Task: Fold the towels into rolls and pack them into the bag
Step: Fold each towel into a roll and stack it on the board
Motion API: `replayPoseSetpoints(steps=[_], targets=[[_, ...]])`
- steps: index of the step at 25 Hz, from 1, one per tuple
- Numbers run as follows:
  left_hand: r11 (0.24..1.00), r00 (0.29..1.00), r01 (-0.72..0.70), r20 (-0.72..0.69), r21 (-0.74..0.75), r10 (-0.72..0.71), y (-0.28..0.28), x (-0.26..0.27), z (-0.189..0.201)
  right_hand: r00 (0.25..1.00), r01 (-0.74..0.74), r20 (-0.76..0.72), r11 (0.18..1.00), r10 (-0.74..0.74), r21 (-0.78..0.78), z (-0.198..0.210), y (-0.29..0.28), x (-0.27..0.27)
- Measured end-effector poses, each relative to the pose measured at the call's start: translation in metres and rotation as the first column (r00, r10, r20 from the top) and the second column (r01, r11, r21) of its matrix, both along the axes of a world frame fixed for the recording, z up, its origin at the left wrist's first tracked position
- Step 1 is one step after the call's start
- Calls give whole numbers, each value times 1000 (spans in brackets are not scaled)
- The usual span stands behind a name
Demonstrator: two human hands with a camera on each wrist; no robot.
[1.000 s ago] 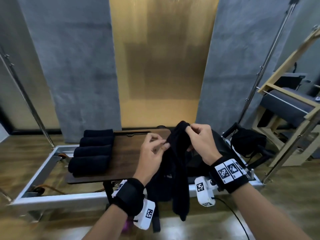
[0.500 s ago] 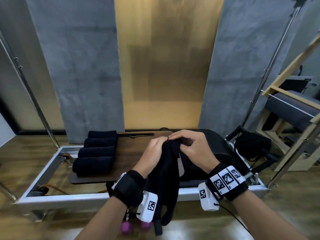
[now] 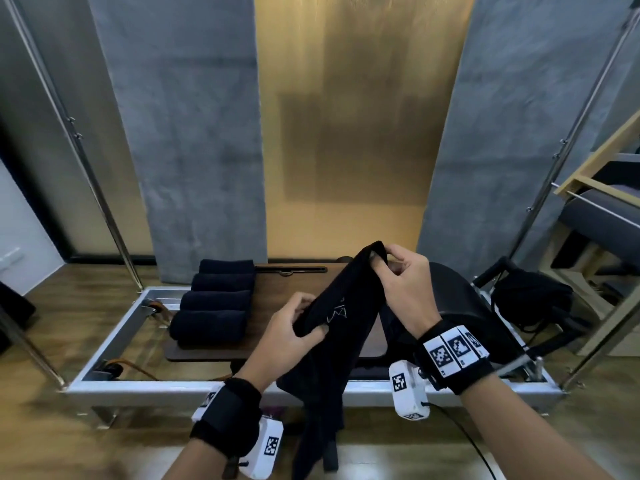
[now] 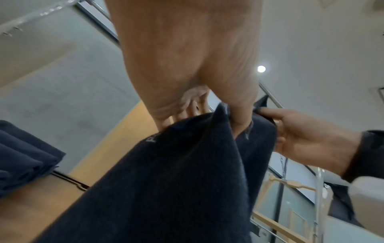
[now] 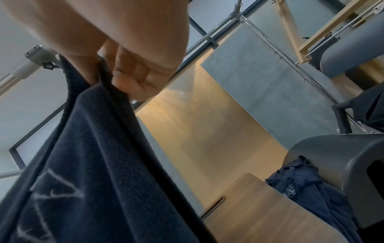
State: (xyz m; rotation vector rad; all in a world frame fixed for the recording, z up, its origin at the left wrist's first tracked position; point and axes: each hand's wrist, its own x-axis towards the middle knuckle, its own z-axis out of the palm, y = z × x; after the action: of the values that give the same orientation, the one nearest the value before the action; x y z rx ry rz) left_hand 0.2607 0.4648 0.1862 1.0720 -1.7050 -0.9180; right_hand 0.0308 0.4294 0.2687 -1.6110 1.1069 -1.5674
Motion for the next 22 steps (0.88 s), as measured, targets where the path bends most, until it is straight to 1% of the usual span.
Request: replayPoseSetpoints(steps=[2, 4, 5, 7, 9, 11, 12, 13, 15, 17, 18, 19, 20, 22], targets=[[1000, 1000, 6, 26, 28, -7, -1, 17, -2, 1000, -3, 18, 1000, 2, 22, -3, -1, -3], [999, 1000, -21, 7, 35, 21, -5, 28, -2, 998, 11, 60, 998, -14, 59, -6, -3, -8], [999, 999, -49, -11, 8, 49, -6, 32, -2, 997, 11, 73, 997, -16, 77, -8, -4, -11], [983, 989, -151, -16, -106, 150, -8, 35, -1, 998, 4, 57, 995, -9, 101, -13, -5, -18], [939, 962, -266, 6, -218, 274, -10, 38, -2, 999, 7, 30, 993, -11, 118, -16, -6, -24], [910, 934, -338, 32, -241, 356, -12, 46, -4, 998, 32, 49, 991, -39, 127, -19, -8, -33], [908, 929, -343, 58, -243, 366, -13, 53, -6, 995, 59, 68, 990, -68, 131, -20, -9, -38], [916, 931, -317, 100, -246, 350, -13, 61, -7, 991, 92, 79, 986, -104, 139, -22, -11, -43], [949, 945, -215, 196, -230, 262, -13, 75, -9, 984, 148, 72, 975, -161, 164, -30, -16, -53], [973, 955, -150, 231, -173, 188, -13, 83, -10, 982, 171, 51, 966, -184, 194, -38, -19, -59], [977, 961, -153, 208, -147, 182, -13, 86, -10, 981, 174, 46, 962, -187, 210, -42, -19, -61], [974, 966, -187, 156, -131, 207, -13, 87, -9, 981, 174, 47, 958, -189, 226, -45, -19, -62], [961, 964, -246, 74, -128, 257, -13, 87, -8, 980, 177, 47, 955, -193, 238, -48, -19, -63], [902, 921, -390, -77, -186, 382, -14, 85, -3, 981, 177, 35, 952, -191, 249, -51, -19, -64]])
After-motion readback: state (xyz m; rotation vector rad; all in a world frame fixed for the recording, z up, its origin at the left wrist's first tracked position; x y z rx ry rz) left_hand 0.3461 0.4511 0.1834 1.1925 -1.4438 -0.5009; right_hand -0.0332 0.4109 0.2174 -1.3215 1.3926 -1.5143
